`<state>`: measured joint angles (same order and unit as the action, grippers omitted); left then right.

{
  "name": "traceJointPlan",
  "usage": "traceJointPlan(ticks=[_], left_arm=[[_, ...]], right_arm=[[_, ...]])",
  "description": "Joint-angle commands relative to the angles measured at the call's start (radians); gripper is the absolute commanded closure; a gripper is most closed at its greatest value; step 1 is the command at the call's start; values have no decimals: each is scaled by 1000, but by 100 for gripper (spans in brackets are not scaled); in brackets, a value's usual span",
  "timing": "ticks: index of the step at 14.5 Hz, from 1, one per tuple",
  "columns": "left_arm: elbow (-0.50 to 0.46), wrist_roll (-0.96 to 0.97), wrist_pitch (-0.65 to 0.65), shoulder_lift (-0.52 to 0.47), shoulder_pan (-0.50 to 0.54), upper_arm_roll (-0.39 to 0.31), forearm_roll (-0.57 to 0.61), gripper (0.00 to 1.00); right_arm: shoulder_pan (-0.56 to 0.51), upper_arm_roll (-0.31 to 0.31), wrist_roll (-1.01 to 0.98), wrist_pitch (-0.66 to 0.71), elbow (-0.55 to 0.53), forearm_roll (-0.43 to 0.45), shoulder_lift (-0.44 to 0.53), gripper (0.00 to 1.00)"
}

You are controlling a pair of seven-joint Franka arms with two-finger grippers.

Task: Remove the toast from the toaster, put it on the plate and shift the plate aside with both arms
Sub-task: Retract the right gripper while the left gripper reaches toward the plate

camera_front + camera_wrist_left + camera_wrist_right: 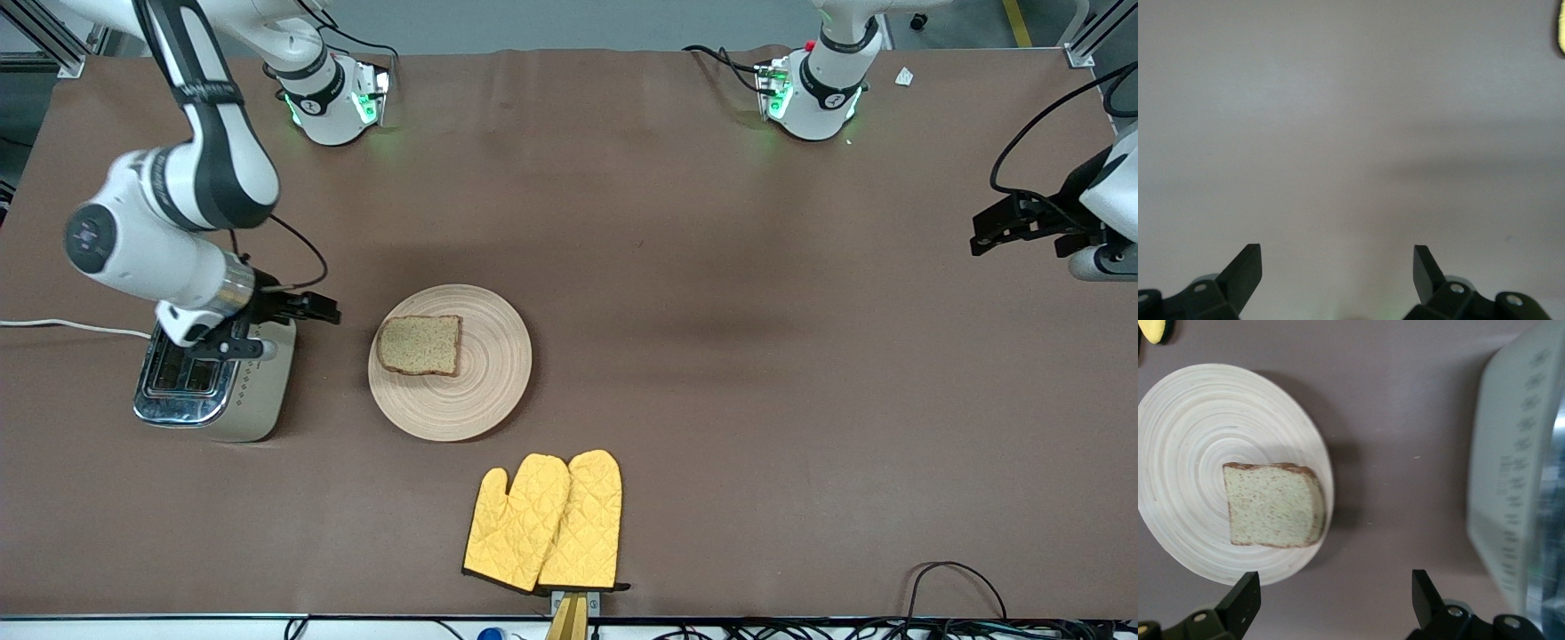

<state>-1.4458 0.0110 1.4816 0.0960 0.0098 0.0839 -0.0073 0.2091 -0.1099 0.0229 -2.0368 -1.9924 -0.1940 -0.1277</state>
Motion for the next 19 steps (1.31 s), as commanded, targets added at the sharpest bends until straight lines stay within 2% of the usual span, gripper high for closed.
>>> traceJointPlan(ticks=[1,4,7,13,16,19], left_arm=[[-1,4,-6,46,-7,2,-106,0],[-1,12,0,170,-22,7,-305,0],[1,17,78,295,-83,10,-437,0],[1,76,356,517,-244,10,-761,0],[2,66,460,617,-316,11,-940,0],[10,17,546,683,-396,11,-1051,0]], right_arm=[[-43,3,-18,194,149,112,28,0],[-106,3,-104,346,309,157,28,0],[-183,3,-144,368,327,160,83,0],[-185,-2,-139,458,340,200,197,0],[-177,6,-132,543,461,214,191,0],[-171,7,-112,538,474,225,186,0]])
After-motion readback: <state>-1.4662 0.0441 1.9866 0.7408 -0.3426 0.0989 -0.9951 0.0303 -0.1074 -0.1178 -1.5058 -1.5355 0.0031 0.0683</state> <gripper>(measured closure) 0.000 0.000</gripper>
